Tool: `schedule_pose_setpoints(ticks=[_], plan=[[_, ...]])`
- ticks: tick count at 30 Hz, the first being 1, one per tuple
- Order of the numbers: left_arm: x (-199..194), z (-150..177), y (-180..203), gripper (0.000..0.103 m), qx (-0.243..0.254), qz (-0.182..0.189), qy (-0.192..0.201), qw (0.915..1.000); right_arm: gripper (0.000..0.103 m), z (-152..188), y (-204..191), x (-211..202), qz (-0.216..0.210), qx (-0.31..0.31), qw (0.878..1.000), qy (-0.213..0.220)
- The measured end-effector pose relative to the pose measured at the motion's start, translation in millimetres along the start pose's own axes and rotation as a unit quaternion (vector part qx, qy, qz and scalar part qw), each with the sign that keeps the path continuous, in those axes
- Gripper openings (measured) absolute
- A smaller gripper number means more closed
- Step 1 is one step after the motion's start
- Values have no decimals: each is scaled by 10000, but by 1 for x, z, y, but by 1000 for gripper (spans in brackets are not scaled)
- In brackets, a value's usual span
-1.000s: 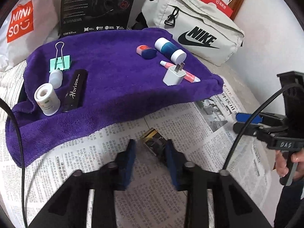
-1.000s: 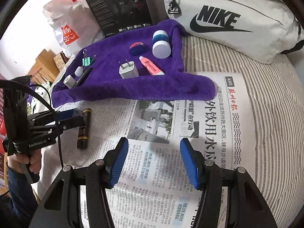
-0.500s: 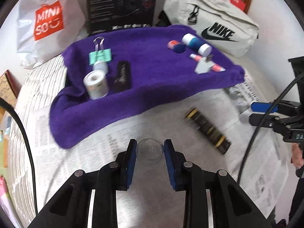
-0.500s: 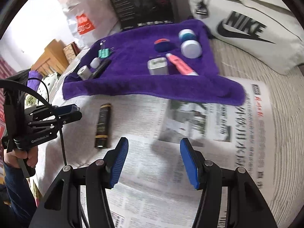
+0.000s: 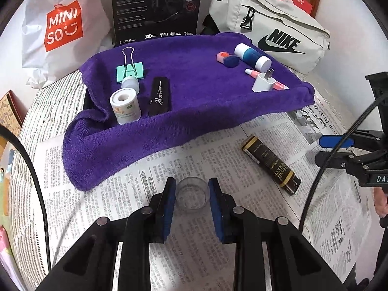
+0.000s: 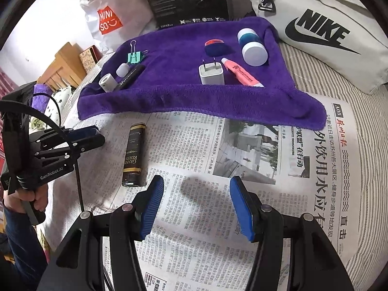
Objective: Organize rigid objects
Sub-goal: 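Grasp the black-and-gold Grand Reserve tube with the right tool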
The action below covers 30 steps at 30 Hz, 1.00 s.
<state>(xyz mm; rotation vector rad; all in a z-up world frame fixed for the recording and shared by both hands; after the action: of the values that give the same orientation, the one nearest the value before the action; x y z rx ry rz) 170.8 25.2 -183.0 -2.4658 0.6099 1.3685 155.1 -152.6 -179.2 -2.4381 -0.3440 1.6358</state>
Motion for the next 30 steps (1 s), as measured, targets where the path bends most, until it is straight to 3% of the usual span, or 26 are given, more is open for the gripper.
schedule_pose_setpoints(ticks=[12,19,22,26,30], plan=[[-16,25,-34,26,-309,-342,-79,9989,56,-6,-50,25,-261,-365,9990,-81],[-18,32,-42,26,-390,-343,-81,9986,56,-10,-75,37,-132,-750,9971,25],[-18,33,-43,26,-382,-332,-81,9987,51,-9,-83,42,75,-1034,9945,135],[-18,32,-41,26,-384,-282,-63,9988,33,-9,-83,43,395,-1270,9903,398],[-17,32,-41,26,-388,-266,-44,9989,24,-7,-78,40,366,-1334,9900,278]])
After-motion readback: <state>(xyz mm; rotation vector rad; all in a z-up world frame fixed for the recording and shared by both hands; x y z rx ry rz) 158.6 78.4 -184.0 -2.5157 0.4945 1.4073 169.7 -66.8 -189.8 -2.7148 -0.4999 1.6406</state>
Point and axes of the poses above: each gripper's, at about its wrist camera, not at the fingertips, and x roughly the way its jaws point, y to its right, z to its underside, the point moved 7 cm from there along x, roughly the way its jaws point, and after that the axes turned 10 degrees about x, right-handed, at the moved point
